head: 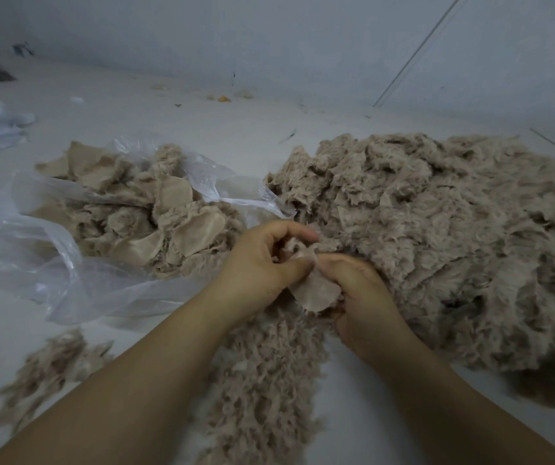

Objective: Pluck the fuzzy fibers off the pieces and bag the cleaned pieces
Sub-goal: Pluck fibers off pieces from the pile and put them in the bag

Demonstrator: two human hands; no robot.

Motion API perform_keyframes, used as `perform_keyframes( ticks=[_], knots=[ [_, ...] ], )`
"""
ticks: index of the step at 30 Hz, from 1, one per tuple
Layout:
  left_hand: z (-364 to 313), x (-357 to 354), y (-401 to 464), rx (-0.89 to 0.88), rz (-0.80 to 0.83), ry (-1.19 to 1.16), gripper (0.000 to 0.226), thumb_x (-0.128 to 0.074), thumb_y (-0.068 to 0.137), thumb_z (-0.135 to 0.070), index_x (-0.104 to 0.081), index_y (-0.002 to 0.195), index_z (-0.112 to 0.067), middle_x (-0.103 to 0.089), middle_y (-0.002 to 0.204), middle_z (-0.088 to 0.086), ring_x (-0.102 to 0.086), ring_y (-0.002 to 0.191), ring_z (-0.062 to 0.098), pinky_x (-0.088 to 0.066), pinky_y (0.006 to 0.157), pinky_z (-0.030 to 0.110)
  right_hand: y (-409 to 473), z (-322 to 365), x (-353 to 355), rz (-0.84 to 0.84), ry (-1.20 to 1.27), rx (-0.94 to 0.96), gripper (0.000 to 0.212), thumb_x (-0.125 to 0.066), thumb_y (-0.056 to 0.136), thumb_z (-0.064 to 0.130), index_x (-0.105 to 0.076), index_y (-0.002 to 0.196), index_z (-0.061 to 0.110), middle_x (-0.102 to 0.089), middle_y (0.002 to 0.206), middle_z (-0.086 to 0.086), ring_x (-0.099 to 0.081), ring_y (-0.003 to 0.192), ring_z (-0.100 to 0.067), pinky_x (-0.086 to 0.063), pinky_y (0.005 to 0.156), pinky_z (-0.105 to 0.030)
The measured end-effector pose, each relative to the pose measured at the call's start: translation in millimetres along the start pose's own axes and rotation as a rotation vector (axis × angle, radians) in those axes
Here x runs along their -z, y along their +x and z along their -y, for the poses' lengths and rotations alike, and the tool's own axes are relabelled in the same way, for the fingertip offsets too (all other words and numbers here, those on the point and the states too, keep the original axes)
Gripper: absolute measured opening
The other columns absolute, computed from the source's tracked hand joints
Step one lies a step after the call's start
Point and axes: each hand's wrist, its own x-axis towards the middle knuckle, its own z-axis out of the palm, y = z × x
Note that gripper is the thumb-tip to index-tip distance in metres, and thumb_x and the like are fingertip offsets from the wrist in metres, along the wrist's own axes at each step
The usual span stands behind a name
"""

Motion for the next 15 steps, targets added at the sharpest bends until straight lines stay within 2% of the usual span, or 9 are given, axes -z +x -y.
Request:
perform_keyframes(
  ticks=[2, 4, 6, 8, 10, 12, 15],
  knots=[
    [0.7, -2.3, -1.4, -0.008, 0.012, -0.008, 0.022, -0.071, 0.085, 0.000, -0.070, 0.103, -0.012, -0.068, 0.093, 0.011, -0.059, 0.082, 0.037, -0.054, 0.076, 0.046, 0.0, -0.8, -2.7, -0.035, -0.003, 0.035, 0.024, -0.067, 0.089, 0.031, -0.080, 0.090, 0.011, -0.075, 0.090, -0.017, -0.071, 0.083, -0.022, -0.056, 0.070, -0.029],
    [1.2, -2.9, -1.4, -0.013, -0.001, -0.035, 0.018, -0.070, 0.084, 0.002, -0.070, 0.098, -0.010, -0.063, 0.089, 0.018, -0.056, 0.077, 0.025, -0.051, 0.071, 0.038, -0.1, -0.6, -3.6, -0.068, -0.023, 0.028, 0.030, -0.062, 0.086, 0.034, -0.080, 0.092, 0.010, -0.074, 0.097, -0.023, -0.070, 0.089, -0.026, -0.057, 0.075, -0.034],
    [1.4, -1.2, 0.1, -0.031, -0.036, -0.061, 0.010, -0.071, 0.081, -0.004, -0.072, 0.090, -0.010, -0.061, 0.090, 0.020, -0.056, 0.078, 0.021, -0.050, 0.072, 0.036, -0.9, 0.7, -4.2, -0.074, -0.043, 0.016, 0.028, -0.060, 0.085, 0.035, -0.081, 0.092, 0.017, -0.076, 0.098, -0.017, -0.071, 0.089, -0.025, -0.058, 0.073, -0.033],
    [3.8, 1.0, 2.3, -0.046, -0.063, -0.085, 0.009, -0.072, 0.083, -0.004, -0.072, 0.081, -0.012, -0.066, 0.086, 0.011, -0.060, 0.079, 0.020, -0.052, 0.074, 0.035, -2.2, 2.5, -5.4, -0.060, -0.060, 0.012, 0.026, -0.060, 0.084, 0.036, -0.081, 0.090, 0.022, -0.077, 0.093, -0.010, -0.072, 0.084, -0.019, -0.058, 0.067, -0.028],
    [6.6, 0.5, 2.8, -0.028, -0.104, -0.105, 0.018, -0.070, 0.086, -0.002, -0.073, 0.073, -0.015, -0.069, 0.074, 0.003, -0.062, 0.069, 0.015, -0.053, 0.064, 0.029, -3.2, 2.5, -6.6, -0.062, -0.072, 0.000, 0.025, -0.061, 0.082, 0.037, -0.081, 0.084, 0.022, -0.076, 0.084, -0.006, -0.070, 0.073, -0.014, -0.055, 0.058, -0.024],
    [8.5, 0.6, 4.4, 0.000, -0.220, -0.105, 0.024, -0.069, 0.088, -0.006, -0.071, 0.068, -0.017, -0.067, 0.062, 0.002, -0.058, 0.053, 0.011, -0.048, 0.051, 0.025, -3.5, 3.1, -7.5, -0.100, -0.043, -0.028, 0.023, -0.061, 0.079, 0.036, -0.081, 0.078, 0.023, -0.075, 0.078, -0.003, -0.069, 0.065, -0.012, -0.053, 0.051, -0.024],
    [11.6, 8.9, 9.0, 0.019, -0.389, -0.053, 0.022, -0.065, 0.092, -0.008, -0.066, 0.070, -0.008, -0.059, 0.051, 0.003, -0.048, 0.040, 0.013, -0.040, 0.041, 0.024, -1.4, 2.3, -4.6, -0.169, 0.071, -0.080, 0.024, -0.060, 0.088, 0.028, -0.080, 0.078, 0.021, -0.076, 0.081, -0.004, -0.071, 0.065, -0.014, -0.054, 0.049, -0.025]
  ],
)
